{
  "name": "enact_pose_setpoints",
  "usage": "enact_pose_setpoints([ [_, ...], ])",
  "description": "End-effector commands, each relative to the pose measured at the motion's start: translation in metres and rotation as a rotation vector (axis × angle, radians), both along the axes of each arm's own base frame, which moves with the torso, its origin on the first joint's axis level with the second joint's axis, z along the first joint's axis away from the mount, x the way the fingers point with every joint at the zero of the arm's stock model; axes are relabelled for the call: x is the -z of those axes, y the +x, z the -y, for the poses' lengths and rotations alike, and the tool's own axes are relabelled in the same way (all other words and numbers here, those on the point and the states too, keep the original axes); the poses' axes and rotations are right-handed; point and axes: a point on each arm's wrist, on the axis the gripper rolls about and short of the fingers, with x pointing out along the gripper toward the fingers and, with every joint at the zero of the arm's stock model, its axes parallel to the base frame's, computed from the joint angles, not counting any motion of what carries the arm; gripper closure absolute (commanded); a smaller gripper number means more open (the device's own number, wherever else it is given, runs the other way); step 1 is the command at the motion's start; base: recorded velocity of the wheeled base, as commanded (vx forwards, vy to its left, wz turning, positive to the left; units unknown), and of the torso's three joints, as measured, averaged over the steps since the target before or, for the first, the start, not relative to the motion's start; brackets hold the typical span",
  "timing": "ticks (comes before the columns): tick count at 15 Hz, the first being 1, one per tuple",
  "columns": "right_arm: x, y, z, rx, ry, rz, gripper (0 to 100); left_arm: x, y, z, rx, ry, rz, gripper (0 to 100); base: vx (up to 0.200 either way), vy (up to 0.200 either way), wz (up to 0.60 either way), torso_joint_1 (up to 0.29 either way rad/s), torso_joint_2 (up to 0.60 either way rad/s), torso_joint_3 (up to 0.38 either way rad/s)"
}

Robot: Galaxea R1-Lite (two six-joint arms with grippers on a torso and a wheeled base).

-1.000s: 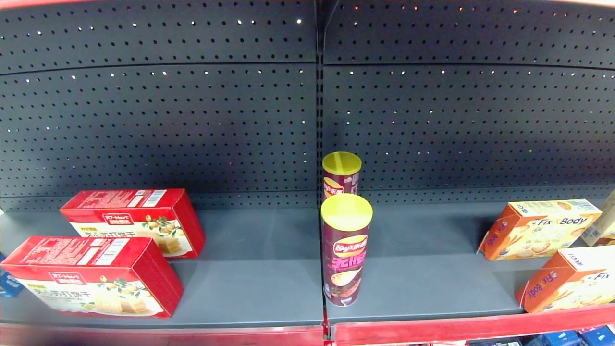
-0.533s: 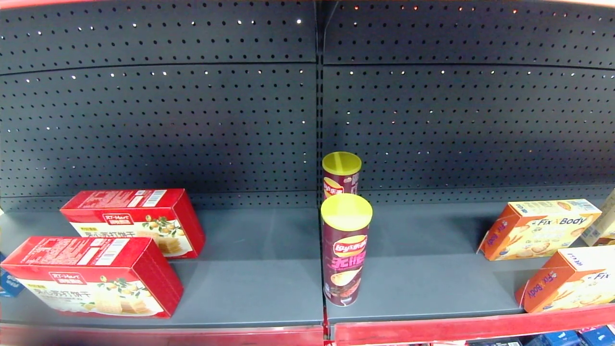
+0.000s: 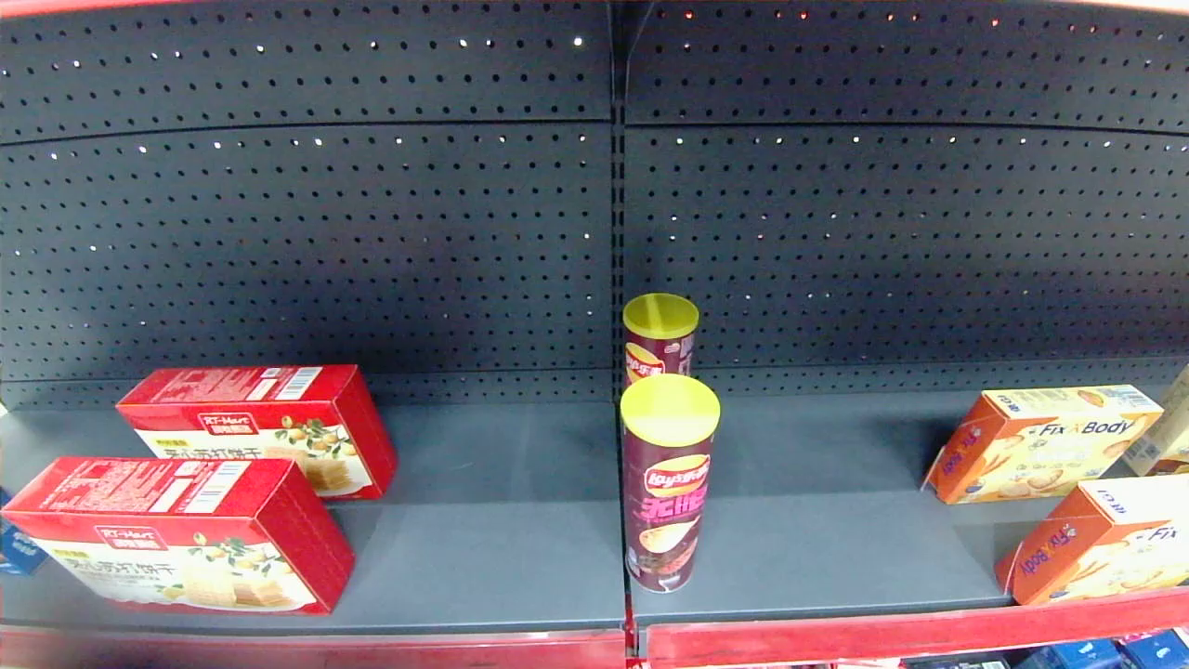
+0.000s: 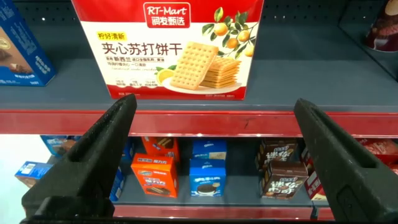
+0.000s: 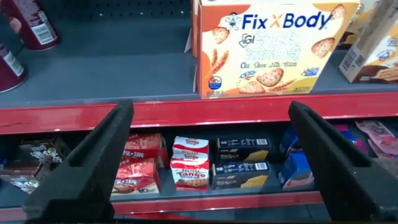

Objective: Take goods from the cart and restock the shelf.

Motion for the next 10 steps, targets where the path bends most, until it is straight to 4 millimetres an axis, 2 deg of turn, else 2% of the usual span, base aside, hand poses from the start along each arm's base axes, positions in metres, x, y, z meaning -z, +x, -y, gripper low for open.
enact_pose_setpoints([
  [1,0.0008,0.0002,0.0,0.0,0.0,-0.003,0,0.0,0.0001,0.0,-0.001,0.0,-0.002,0,0.0,0.0,0.0,0.0,0.0,0.0],
  [10,0.0008,0.0002,-0.0001,-0.005,-0.006,-0.003,0,0.0,0.0001,0.0,-0.001,0.001,-0.002,0,0.0,0.0,0.0,0.0,0.0,0.0],
])
